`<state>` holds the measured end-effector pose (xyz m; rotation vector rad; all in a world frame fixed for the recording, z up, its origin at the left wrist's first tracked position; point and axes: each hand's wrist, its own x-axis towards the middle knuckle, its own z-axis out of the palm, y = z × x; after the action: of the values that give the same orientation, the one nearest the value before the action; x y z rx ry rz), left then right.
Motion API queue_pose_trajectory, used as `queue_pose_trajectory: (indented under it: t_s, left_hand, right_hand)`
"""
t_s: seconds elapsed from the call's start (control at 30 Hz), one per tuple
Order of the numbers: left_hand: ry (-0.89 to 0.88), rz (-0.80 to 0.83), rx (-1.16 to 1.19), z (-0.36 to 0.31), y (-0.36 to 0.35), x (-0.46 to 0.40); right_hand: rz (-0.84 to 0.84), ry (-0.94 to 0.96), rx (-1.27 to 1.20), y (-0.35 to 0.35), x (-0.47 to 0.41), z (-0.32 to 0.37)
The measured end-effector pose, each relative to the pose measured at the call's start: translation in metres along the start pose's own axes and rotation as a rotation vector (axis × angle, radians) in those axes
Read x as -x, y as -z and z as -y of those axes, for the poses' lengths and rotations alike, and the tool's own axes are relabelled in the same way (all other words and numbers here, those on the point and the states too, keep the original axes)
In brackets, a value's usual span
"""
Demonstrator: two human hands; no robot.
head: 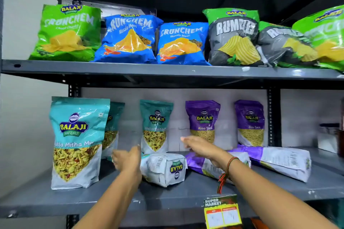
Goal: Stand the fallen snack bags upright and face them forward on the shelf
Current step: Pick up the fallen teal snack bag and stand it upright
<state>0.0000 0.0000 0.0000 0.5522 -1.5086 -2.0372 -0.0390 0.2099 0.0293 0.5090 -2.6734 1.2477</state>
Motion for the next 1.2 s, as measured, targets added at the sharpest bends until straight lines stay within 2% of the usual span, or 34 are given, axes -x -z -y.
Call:
queue_pose_trajectory:
  t_s: [0.07,0.13,0.27,0.47,0.6,0.8,0.9,1.0,1.1,1.2]
  left_hand:
    - [0.108,-0.036,0.073,0.016,-0.002,-0.008]
    - [0.205,0.011,0.112,0.032,0.000,-0.010]
    - [0.319,0.105,0.165,0.047,-0.013,-0.007]
    - [0.343,0.111,0.164,0.049,-0.021,-0.009]
    - [0.366,0.135,0.114,0.050,-0.019,-0.019]
    - [0.334,0.190,0.066,0.056,-0.012,-0.034]
    - [0.301,0.261,0.087,0.056,-0.008,-0.040]
    - [0.239,0.300,0.088,0.050,-0.008,-0.047]
    - [0.105,0.366,0.082,0.036,-0.009,-0.060]
    - [-0.069,0.534,0.112,0.015,-0.012,-0.083]
  right_hand:
    - [0.105,-0.093,-0.023,-0.007,-0.020,-0.010]
    - [0.207,-0.193,-0.093,-0.014,-0.035,-0.017]
    - [0.294,-0.211,-0.050,-0.031,-0.080,-0.028]
    - [0.440,-0.180,0.138,-0.048,-0.122,-0.030]
    - [0.511,-0.201,0.161,-0.055,-0.135,-0.035]
    - [0.592,-0.289,-0.087,-0.064,-0.135,-0.039]
    - [0.536,-0.284,-0.257,-0.067,-0.132,-0.045]
    - [0.364,-0.198,-0.293,-0.063,-0.121,-0.043]
    - [0.196,-0.044,-0.384,-0.059,-0.113,-0.037]
    - [0.011,0.139,-0.624,-0.058,-0.107,-0.024]
